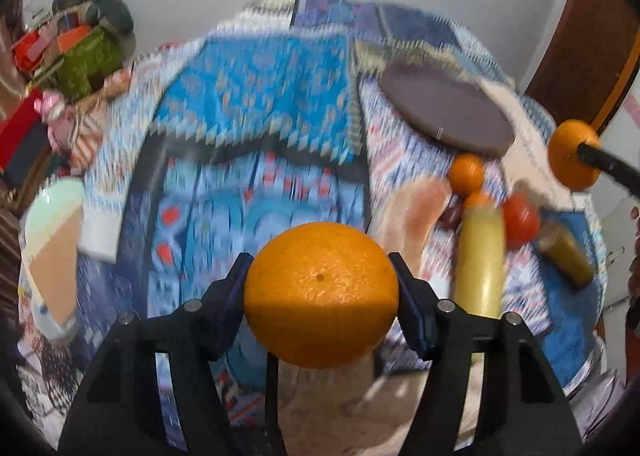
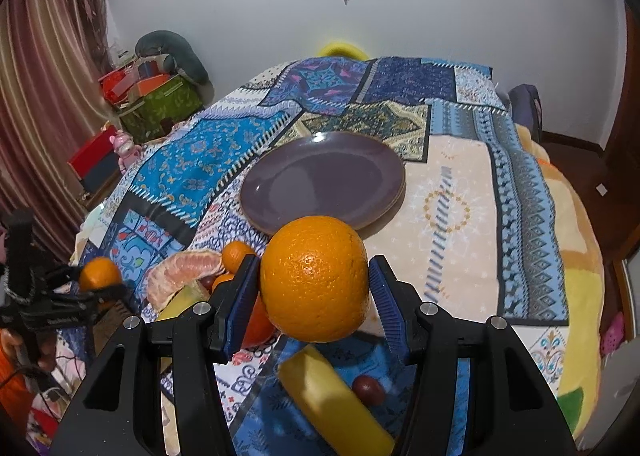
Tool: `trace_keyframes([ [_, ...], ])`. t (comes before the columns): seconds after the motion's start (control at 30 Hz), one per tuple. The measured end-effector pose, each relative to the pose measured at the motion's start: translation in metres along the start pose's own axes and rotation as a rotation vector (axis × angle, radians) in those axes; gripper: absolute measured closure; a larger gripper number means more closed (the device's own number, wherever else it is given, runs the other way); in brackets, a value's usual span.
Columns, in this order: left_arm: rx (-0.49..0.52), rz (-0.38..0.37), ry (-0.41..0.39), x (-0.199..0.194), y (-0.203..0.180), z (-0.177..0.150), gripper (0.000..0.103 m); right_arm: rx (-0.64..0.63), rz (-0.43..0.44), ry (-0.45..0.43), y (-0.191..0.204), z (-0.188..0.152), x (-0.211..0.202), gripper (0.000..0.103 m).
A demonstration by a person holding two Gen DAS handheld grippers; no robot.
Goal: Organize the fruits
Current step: 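Lift the orange in the right tool while the left tool lifts its orange, then place both oranges on the purple plate and open both tools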
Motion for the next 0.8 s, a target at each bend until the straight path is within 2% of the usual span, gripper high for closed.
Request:
trace_keyframes([
  [0.2, 0.038, -0.049, -0.113, -0.014, -0.034, 0.05, 0.037, -0.001, -0.025, -0.048, -0.011, 0.02, -0.003, 0.051],
  [0.37, 0.059, -0.077, -0.169, -0.011, -0.06, 0.082, 0.037, -0.009, -0.053, -0.088, -0.021, 0.04, -0.003, 0.051],
  [0.57, 0.073, -0.088, -0.2, 0.003, -0.083, 0.113, 0.037, -0.028, -0.087, -0.122, -0.034, 0.063, 0.004, 0.051],
  [0.8, 0.076, -0.094, -0.197, 0.026, -0.101, 0.138, 0.037, -0.045, -0.107, -0.147, -0.044, 0.085, 0.017, 0.051],
])
Point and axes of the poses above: each gripper's, at about its wrist camera, not at the fingertips, and x roughly the way its jaws point, y to its left, z to its top, the point moved 4 cm from there along x, roughly the way its jaws point, and after that the axes turned 14 degrees about -x, right-handed, at the moved point
